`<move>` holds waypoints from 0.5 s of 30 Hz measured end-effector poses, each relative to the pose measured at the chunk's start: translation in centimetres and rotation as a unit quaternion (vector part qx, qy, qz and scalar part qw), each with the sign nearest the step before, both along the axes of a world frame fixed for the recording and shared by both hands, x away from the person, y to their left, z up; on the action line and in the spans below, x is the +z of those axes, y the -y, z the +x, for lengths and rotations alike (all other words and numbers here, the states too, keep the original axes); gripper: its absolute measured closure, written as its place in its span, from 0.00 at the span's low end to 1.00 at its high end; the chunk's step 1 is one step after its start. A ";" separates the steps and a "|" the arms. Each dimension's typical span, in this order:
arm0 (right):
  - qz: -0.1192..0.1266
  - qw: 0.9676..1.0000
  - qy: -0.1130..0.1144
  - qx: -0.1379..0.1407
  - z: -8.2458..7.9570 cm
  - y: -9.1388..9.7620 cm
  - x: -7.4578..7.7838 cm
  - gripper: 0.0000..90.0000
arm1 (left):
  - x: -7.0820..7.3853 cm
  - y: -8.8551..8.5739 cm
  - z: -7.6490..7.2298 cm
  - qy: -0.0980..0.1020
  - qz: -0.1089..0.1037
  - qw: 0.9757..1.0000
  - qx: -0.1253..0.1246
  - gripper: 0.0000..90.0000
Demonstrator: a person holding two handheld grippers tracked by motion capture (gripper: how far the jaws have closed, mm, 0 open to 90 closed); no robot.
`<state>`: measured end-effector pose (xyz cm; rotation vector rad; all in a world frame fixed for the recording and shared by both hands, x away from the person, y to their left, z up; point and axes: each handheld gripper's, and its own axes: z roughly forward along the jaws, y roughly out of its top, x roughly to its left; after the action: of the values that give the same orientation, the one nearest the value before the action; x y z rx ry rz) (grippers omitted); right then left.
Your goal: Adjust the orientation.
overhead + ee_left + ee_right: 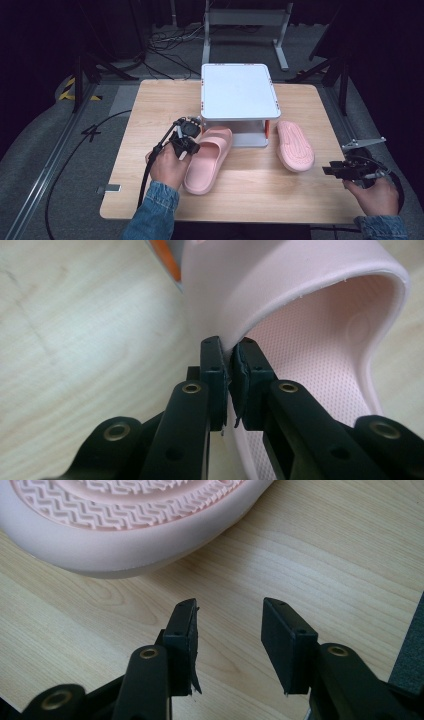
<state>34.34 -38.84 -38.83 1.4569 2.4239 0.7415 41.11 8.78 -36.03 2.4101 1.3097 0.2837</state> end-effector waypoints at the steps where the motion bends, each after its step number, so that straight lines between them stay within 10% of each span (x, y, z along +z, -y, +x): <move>1: 0.000 1.000 -0.001 -0.001 0.0 0.1 0.0 0.65 | 0.0 0.0 0.0 0.000 0.000 1.000 0.000 0.93; 15: 0.002 1.000 0.003 -0.003 -0.1 0.5 0.1 0.65 | -2.0 3.2 3.0 0.011 0.035 0.999 0.019 0.93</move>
<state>34.29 -39.32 -38.77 1.4610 2.4138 0.7474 44.11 5.59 -38.04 2.4338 1.3596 0.3708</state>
